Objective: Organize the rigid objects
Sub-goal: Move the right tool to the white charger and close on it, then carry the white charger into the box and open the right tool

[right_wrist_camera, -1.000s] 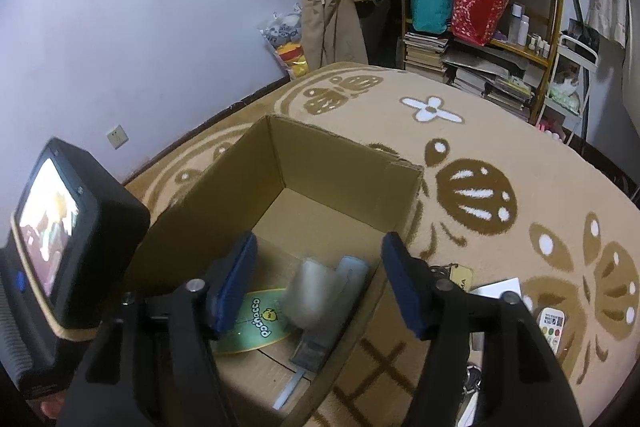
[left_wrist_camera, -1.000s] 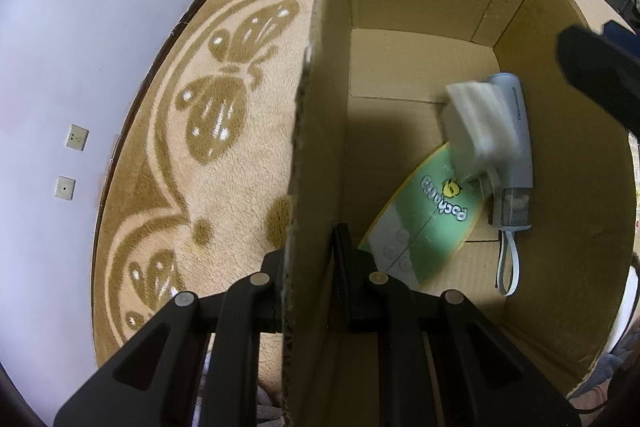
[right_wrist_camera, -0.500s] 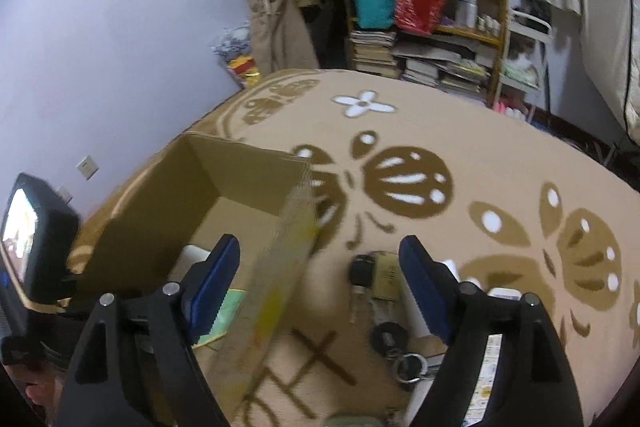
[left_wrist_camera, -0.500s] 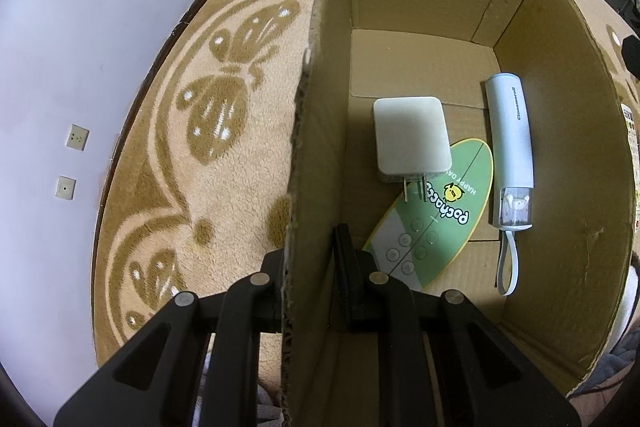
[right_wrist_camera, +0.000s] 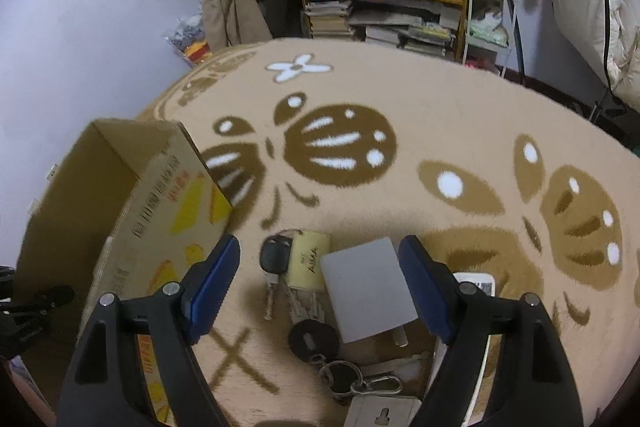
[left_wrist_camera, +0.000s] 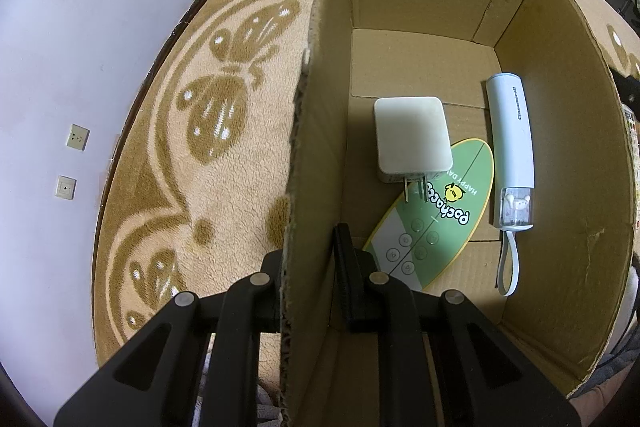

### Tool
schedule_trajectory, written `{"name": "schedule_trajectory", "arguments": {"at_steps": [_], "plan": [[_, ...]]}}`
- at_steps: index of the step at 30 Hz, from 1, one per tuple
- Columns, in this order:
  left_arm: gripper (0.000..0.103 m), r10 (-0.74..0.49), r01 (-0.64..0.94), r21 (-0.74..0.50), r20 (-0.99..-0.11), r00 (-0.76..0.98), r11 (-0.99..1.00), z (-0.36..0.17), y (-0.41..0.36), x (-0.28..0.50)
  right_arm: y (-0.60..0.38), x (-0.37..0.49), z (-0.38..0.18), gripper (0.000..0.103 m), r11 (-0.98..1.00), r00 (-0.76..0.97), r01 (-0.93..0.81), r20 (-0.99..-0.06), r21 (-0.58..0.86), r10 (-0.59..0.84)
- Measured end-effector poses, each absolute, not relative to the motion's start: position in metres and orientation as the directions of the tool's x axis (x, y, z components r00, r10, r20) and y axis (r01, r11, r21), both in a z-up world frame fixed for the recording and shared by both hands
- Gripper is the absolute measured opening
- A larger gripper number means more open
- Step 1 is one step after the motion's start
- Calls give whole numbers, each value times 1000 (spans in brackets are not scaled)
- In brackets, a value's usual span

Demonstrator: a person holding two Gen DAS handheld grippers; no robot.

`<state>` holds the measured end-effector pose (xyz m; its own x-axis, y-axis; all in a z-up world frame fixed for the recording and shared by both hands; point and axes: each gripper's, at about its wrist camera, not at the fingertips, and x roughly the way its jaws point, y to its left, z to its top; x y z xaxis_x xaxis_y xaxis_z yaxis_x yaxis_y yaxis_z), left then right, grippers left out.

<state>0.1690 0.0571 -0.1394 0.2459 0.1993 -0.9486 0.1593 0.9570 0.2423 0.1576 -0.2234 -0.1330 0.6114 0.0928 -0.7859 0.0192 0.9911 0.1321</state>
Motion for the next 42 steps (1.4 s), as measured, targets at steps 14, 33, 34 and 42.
{"name": "schedule_trajectory", "arguments": {"at_steps": [14,33,34,42], "plan": [[15,203,165,247,-948,246,955,-140,56,167,-237,162,-163,74,989,566,76,-822,123,59],[14,200,164,244,-949,245,956,-140,55,169,-232,135,-163,56,989,606,130,-795,73,-21],[14,200,165,244,-949,246,956,-140,55,169,-232,136,-160,56,989,609,127,-793,73,-19],[14,200,164,244,-949,245,956,-140,56,169,-220,129,-137,56,990,656,85,-754,114,31]]}}
